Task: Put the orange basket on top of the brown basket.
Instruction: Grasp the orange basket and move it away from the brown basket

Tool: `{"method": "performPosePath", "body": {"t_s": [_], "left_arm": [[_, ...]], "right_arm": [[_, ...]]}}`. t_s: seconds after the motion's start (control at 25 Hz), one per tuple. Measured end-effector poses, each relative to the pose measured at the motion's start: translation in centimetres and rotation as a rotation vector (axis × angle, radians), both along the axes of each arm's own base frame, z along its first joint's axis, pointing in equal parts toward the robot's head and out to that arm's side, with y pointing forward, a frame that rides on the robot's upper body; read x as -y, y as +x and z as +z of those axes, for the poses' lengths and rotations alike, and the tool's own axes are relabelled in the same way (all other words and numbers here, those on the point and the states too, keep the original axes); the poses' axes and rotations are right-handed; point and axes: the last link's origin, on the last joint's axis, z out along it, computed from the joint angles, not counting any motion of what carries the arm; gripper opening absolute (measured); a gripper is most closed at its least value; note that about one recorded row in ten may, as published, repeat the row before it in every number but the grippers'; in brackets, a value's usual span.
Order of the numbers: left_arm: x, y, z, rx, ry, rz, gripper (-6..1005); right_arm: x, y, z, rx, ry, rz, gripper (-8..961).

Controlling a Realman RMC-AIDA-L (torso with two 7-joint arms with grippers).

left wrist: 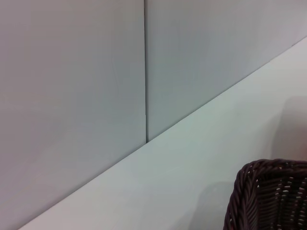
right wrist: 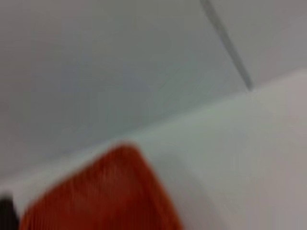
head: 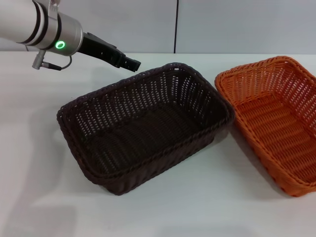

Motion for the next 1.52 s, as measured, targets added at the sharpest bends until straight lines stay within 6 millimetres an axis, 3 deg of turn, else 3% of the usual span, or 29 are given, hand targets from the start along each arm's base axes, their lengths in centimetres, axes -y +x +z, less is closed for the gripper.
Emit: {"method": "performPosePath", "body": {"t_s": [0.08,0.4,0.52,0.6,0.76,0.88,1.12,1.52], "left_arm": [[0.0,0.0,-0.2,0.001,-0.003,-0.007,860],[0.4,-0.9,-0.8,0.004,-0.028,0.016,863],[0.5,-1.1,-0.9,0.006,-0.033,0.024,862],[0.6,-1.3,-1.0,0.005,-0.037,0.028,861],[0.7,-1.4,-1.2,0.005,-0.046,0.03,861],[0.8,-1.5,-1.3,0.004,-0.05,0.034,862],[1.1,-2.1,-1.4,0.005,-0.051,0.046,862],[1.3,-2.6,-1.4,0.017,-0.049,0.06,861]], "right_arm": [[-0.3,-1.1,0.0,0.044,-0.113,0.005,735],[-0.8,-1.8,-2.4,0.119,-0.337,-0.023,724],[-0.9,-1.6,-3.3,0.113,-0.359,-0.026,720],[-1.3,-1.4,-5.4,0.111,-0.386,-0.026,718],[-1.8,-1.0,-6.8,0.126,-0.37,-0.034,712],[-1.8,-0.6,-6.7,0.143,-0.318,-0.043,708],[-1.5,-0.1,-6.0,0.109,-0.244,-0.035,501],[-0.6,0.5,-3.6,-0.019,-0.055,0.017,260]]}}
